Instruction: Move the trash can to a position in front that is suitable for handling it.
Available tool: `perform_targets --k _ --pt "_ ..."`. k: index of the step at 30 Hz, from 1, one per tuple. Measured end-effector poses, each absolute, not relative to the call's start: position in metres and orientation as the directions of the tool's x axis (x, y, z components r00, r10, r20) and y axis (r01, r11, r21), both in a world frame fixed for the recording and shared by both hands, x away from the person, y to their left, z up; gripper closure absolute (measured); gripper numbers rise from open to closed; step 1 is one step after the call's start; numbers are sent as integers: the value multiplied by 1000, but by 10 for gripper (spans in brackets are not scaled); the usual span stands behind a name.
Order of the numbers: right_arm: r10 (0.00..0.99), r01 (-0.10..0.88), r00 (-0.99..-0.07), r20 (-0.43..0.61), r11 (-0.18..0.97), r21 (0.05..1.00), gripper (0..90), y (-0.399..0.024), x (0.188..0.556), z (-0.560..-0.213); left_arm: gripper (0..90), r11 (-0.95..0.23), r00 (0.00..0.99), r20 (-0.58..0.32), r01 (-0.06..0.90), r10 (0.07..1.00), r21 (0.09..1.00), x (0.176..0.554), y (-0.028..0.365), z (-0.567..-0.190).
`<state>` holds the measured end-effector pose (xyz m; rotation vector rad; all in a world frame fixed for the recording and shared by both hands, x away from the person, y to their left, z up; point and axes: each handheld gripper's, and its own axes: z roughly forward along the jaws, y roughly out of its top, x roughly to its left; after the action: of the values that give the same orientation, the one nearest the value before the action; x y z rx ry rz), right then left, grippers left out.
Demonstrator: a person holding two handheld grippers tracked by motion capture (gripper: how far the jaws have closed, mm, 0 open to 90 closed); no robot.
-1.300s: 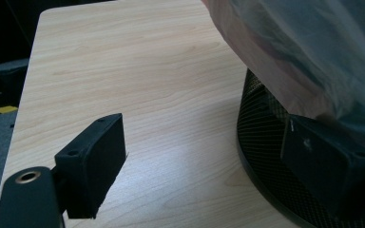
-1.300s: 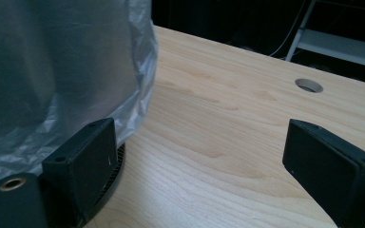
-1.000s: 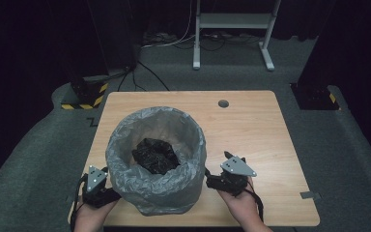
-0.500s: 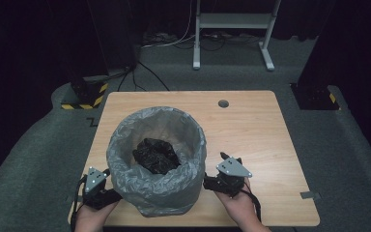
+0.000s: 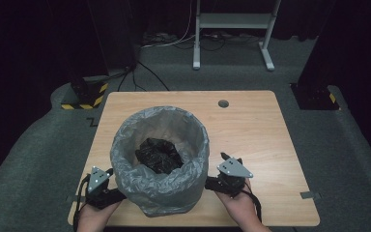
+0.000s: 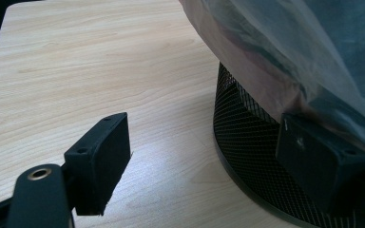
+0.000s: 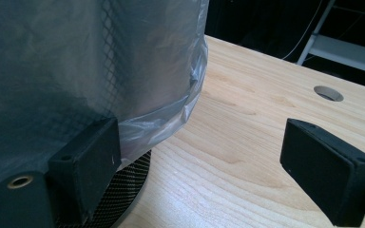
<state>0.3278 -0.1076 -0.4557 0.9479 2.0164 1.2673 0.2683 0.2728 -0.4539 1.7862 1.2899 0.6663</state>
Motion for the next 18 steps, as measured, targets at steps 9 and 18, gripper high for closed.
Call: perform_targets --k 9,18 --pt "803 258 -588 -100 303 917 135 -108 327 -455 190 -144 333 -39 507 942 850 268 272 -454" --pt "810 264 -579 -95 295 918 140 -109 326 -456 190 -132 334 -55 511 941 849 270 270 -455"
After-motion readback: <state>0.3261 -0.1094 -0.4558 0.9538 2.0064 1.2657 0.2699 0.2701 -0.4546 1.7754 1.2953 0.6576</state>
